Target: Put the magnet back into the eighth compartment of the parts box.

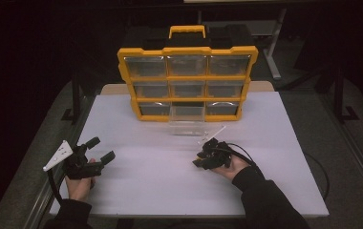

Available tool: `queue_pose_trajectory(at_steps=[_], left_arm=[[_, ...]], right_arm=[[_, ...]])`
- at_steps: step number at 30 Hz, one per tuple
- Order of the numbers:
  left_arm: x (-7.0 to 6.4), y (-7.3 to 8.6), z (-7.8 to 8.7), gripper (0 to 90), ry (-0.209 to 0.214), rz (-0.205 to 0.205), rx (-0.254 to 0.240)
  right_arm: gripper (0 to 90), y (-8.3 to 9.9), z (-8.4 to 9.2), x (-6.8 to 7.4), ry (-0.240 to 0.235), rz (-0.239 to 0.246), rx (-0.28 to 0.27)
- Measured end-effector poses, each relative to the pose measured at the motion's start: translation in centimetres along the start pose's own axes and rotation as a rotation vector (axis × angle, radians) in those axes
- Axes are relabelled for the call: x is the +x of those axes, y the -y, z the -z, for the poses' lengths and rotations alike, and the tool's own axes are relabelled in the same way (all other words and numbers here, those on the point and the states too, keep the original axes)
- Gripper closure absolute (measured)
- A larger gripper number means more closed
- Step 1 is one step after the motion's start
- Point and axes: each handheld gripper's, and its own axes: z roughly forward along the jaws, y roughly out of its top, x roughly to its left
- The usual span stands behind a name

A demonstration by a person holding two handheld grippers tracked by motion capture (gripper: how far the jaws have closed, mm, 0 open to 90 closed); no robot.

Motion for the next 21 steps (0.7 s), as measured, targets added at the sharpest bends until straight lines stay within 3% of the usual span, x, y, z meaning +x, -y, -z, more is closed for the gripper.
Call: queue_pose_trajectory(at_steps=[8,21], left_arm=[[0.0,0.0,0.0,1.8,-0.001,0.000,0.000],[0.0,0.0,0.0,1.8,-0.003,-0.002,0.001]], right_arm=[[61.1,-0.3,1.4,-0.3,0.003,-0.026,-0.030],[61.1,-1.4,2.7,-0.3,0.006,-0.024,-0.051]])
